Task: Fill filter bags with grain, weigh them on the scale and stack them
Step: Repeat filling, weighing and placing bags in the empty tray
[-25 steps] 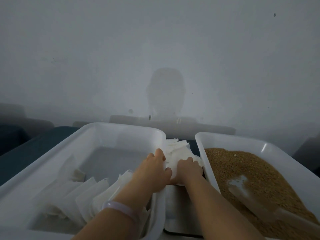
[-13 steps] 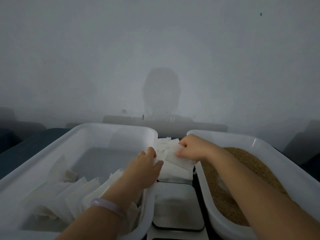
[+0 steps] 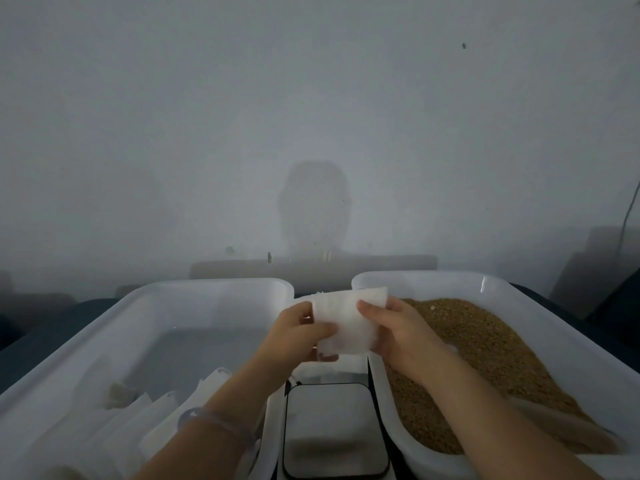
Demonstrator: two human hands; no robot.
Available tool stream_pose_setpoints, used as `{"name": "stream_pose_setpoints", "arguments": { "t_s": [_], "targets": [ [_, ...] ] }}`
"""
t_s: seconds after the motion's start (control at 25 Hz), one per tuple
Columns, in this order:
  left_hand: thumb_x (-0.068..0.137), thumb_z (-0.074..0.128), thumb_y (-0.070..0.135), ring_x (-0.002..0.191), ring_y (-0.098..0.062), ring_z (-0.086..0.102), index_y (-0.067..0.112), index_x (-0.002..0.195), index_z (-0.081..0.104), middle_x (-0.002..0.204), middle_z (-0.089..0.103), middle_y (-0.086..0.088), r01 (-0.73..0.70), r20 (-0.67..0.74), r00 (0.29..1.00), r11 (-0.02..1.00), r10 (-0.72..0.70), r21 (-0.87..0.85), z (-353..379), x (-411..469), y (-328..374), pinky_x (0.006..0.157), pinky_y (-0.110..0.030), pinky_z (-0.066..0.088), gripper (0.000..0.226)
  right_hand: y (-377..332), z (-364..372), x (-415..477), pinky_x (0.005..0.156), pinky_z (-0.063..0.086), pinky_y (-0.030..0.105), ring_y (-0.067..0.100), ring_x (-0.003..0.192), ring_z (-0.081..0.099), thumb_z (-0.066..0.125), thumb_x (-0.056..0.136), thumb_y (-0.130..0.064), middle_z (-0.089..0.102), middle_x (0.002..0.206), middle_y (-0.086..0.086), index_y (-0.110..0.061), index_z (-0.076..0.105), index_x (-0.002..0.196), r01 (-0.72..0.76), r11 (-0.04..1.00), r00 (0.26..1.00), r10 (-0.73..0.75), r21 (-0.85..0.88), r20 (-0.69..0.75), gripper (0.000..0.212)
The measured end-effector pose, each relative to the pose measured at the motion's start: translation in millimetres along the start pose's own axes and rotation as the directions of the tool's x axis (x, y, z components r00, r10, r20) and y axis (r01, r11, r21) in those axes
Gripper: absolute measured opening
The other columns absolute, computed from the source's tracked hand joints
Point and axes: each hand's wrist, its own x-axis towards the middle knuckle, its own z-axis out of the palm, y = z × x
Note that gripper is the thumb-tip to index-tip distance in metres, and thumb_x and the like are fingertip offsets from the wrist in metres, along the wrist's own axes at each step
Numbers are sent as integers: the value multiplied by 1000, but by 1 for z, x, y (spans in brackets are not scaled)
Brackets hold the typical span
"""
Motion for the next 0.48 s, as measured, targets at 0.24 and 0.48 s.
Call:
{"name": "stream_pose_setpoints", "arguments": {
  "t_s": [0.24,0.48],
  "targets": [
    [83,60,2,70,-15,66,5,92,65,77,67,-6,-28,5,999,879,35,-475,-5,5,-6,63,-28,56,11,3,-3,3,64,57,36,26,82,70,76,62,-16,72,92,14,-3,68,90,-1,998,998,5,57,-68,32],
    [82,69,15,68,-19,57,-3,85,59,71,60,-7,-202,-236,957,972,169,-119,-8,7,-10,58,-27,48,20,3,8,-9,73,47,9,-5,91,58,77,75,-28,64,101,-16,-34,60,101,279,697,879,-462,-661,-115,31]
  ]
}}
